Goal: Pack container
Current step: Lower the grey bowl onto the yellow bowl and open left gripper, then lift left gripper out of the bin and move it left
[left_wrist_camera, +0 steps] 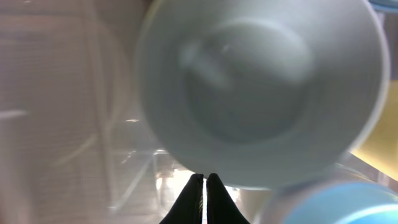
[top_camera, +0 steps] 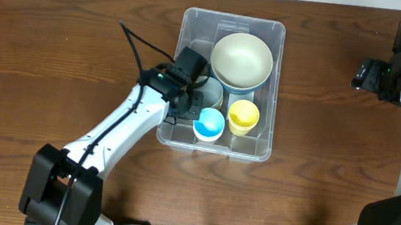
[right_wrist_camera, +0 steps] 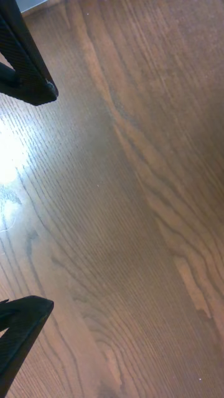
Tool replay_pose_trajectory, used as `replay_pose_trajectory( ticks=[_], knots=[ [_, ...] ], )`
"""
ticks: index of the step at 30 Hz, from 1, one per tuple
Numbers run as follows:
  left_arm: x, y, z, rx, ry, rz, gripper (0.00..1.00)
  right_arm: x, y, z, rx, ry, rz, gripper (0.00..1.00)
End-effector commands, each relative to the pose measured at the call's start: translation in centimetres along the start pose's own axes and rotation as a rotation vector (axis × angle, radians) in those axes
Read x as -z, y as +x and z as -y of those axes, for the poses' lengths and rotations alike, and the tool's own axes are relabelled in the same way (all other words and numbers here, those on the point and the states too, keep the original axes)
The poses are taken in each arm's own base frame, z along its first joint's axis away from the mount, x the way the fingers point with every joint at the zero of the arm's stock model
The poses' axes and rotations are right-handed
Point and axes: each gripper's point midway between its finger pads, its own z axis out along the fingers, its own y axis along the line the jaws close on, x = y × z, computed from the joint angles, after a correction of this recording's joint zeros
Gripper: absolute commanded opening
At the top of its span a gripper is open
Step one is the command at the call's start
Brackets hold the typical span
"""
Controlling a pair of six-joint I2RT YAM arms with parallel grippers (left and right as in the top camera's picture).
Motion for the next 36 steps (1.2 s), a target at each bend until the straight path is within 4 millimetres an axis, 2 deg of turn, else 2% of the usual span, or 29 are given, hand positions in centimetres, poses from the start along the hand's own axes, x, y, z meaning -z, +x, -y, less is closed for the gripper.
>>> replay_pose_trajectory(
  ticks=[1,10,15,18,24,25,26,29,30,33,36],
  knots=[
    [0.5,-0.6,0.8,-0.008,0.017,0.034,0.06,0.9,-0.5,0.3,-0.028,-0.004,0.027,0.99],
    [3.6,-2.8,1.3,-0.009,0.049,0.172,0.06,0.9,-0.5,0.3,-0.028,-0.004,0.027,0.99],
    [3.7,-3.0,1.2,-0.008,0.044,0.184,0.06,0.9,-0.5,0.3,-0.028,-0.004,0.027,0.99],
    [4.4,-4.1,-0.6,0.025,-0.019,0.235,0.05,0.9,-0.5,0.3,-0.028,-0.004,0.027,0.99],
    [8.5,-7.0,-5.7,0.21,-0.073,0.399,0.09,0.9,-0.5,0.4,-0.028,-0.004,0.027,0.99],
    [9.3,-7.5,-6.8,0.237,-0.081,0.426,0.16,0.9,-0.5,0.4,-0.028,-0.004,0.027,0.99],
    [9.9,-7.8,-7.8,0.261,-0.092,0.447,0.26,0.9,-0.5,0.3,-0.028,-0.004,0.027,0.99],
    [11.3,-8.2,-11.4,0.341,-0.149,0.492,0.9,0.9,-0.5,0.3,-0.027,-0.005,0.027,0.99],
    [11.6,-8.2,-12.7,0.367,-0.173,0.501,0.98,0.9,-0.5,0.3,-0.027,-0.005,0.027,0.99],
    [12.0,-7.9,-15.9,0.437,-0.229,0.505,0.98,0.9,-0.5,0.3,-0.028,-0.004,0.027,0.99],
    [12.2,-7.4,-17.9,0.483,-0.258,0.496,0.98,0.9,-0.5,0.3,-0.028,-0.004,0.027,0.99]
  ],
)
